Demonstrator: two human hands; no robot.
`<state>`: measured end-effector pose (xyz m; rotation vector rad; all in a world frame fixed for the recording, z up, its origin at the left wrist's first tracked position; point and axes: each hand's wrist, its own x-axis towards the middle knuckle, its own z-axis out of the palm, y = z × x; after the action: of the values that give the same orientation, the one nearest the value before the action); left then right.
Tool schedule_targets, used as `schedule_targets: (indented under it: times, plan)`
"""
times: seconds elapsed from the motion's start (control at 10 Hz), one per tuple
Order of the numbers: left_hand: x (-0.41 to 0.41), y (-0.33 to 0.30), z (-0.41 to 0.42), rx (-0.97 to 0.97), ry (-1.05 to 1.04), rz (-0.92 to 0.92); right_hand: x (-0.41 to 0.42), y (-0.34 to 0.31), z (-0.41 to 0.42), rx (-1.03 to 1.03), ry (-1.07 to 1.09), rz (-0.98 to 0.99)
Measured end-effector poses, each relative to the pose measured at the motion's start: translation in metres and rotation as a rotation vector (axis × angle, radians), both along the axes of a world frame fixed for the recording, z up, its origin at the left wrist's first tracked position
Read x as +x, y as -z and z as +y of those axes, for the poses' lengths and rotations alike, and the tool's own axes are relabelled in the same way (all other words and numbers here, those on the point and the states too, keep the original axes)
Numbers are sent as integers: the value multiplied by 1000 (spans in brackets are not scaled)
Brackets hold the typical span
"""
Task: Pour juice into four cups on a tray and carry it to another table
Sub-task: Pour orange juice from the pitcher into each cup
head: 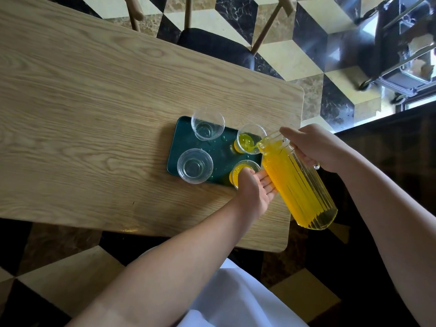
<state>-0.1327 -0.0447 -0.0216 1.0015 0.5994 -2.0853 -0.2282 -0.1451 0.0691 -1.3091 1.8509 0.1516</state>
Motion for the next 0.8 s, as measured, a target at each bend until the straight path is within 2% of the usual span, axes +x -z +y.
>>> schedule_targets:
  times: [0.8]
  plan:
    - [7, -6, 2, 0, 6, 21, 6, -1, -2, 2, 0, 32]
